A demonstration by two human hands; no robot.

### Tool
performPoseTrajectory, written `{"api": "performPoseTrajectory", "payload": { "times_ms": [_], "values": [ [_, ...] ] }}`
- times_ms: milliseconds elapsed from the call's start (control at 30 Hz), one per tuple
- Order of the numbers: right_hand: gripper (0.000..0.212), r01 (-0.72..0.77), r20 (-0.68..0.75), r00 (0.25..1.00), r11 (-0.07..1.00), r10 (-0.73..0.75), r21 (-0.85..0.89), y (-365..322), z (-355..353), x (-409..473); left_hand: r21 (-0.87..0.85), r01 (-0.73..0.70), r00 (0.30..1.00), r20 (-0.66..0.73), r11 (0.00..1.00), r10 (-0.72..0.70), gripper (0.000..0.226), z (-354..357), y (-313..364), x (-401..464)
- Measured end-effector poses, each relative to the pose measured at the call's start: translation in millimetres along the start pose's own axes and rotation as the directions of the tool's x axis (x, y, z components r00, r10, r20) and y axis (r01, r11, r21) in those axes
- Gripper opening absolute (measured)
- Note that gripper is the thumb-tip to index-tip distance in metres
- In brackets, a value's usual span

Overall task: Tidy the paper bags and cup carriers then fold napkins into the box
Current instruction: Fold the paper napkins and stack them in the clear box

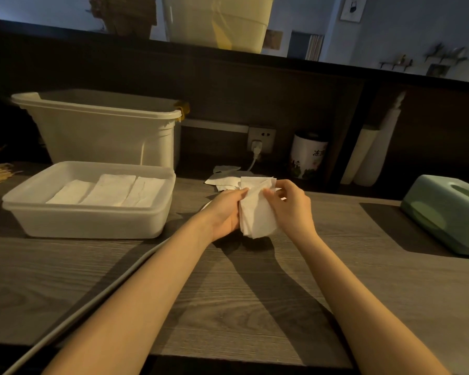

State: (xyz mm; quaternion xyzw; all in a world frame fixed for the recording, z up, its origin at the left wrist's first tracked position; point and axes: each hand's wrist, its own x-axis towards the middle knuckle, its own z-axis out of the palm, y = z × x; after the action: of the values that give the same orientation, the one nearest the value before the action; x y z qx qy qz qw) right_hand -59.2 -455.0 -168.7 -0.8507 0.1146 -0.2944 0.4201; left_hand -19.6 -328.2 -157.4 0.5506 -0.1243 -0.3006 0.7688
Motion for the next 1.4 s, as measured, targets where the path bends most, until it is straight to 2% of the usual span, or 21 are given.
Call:
{"api": "performPoseTrajectory", "payload": {
  "times_ms": [67,133,233,333,433,533,667,733,800,867,933,1133,1267,1300,1400],
  "values": [
    [0.032,0.032,-0.075,0.997,0.999,-0.032,-0.006,2.5,-3.8,1.3,-0.022,0.001,1.0,-0.004,1.0,-0.001,0.019,0.7,0.5,-0.6],
    [0.029,0.067,-0.103,0.993,0.996,-0.061,0.057,2.7,-8.3,4.0,-0.016,0.008,1.0,0.003,1.0,-0.008,0.021,0.6,0.5,-0.4],
    [0.035,0.173,-0.04,0.984,0.983,-0.171,0.068,-1.2,-14.4,7.2,0.047,0.014,1.0,0.016,0.999,-0.015,0.022,0.4,0.5,-1.2],
    [0.017,0.195,0.047,0.98,0.981,-0.195,0.003,-1.7,-14.9,8.7,0.071,0.029,0.999,0.043,0.997,-0.032,0.023,0.1,0.8,-2.2],
    [0.007,0.177,0.027,0.984,0.984,-0.177,0.014,0.0,-15.8,9.8,0.049,0.042,0.998,0.051,0.998,-0.045,0.023,0.1,1.5,-3.9],
    [0.006,0.221,-0.03,0.975,0.963,-0.219,0.152,-1.8,-23.2,11.4,0.053,0.046,0.998,0.03,0.998,-0.048,0.022,0.1,1.4,-4.6],
    [0.005,0.216,-0.08,0.976,0.918,-0.201,0.331,-6.5,-32.6,13.1,0.048,0.056,0.998,-0.043,0.997,-0.054,0.025,-0.8,1.4,-2.1],
    [0.006,0.14,-0.075,0.99,0.88,-0.119,0.454,-8.7,-34.5,13.5,0.033,0.05,0.997,-0.055,0.998,-0.048,0.024,-1.5,1.1,-2.7],
    [0.008,0.022,-0.004,1.0,0.831,-0.023,0.556,-9.1,-35.3,13.4,0.034,0.047,0.998,-0.044,0.998,-0.045,0.023,-1.3,1.4,-3.5],
    [0.009,-0.026,0.063,0.998,0.868,-0.007,0.496,-7.7,-33.8,12.3,0.068,0.044,0.997,-0.065,0.997,-0.04,0.022,1.0,2.2,-4.1],
    [0.009,-0.009,0.099,0.995,0.912,-0.034,0.41,-6.3,-28.9,10.4,0.094,0.038,0.995,-0.095,0.995,-0.029,0.02,2.3,2.3,-3.5],
    [0.009,0.065,0.028,0.997,0.99,-0.069,0.127,0.9,-14.6,10.4,0.146,0.006,1.0,-0.003,0.989,-0.005,0.029,1.9,-2.7,0.2],
    [0.02,0.065,-0.007,0.998,0.997,-0.065,0.045,4.5,-13.1,9.8,0.204,-0.005,0.997,0.074,0.979,-0.01,0.032,5.0,-1.7,-2.1],
    [0.022,0.065,-0.007,0.998,0.997,-0.065,0.03,5.1,-12.8,10.3,0.251,-0.02,0.998,0.068,0.968,0.003,0.029,4.9,-2.3,-3.1],
    [0.021,0.059,0.02,0.998,0.996,-0.061,0.067,4.9,-14.6,12.0,0.423,-0.081,0.997,0.02,0.903,0.08,0.039,2.7,-4.4,-1.4]
  ]
}}
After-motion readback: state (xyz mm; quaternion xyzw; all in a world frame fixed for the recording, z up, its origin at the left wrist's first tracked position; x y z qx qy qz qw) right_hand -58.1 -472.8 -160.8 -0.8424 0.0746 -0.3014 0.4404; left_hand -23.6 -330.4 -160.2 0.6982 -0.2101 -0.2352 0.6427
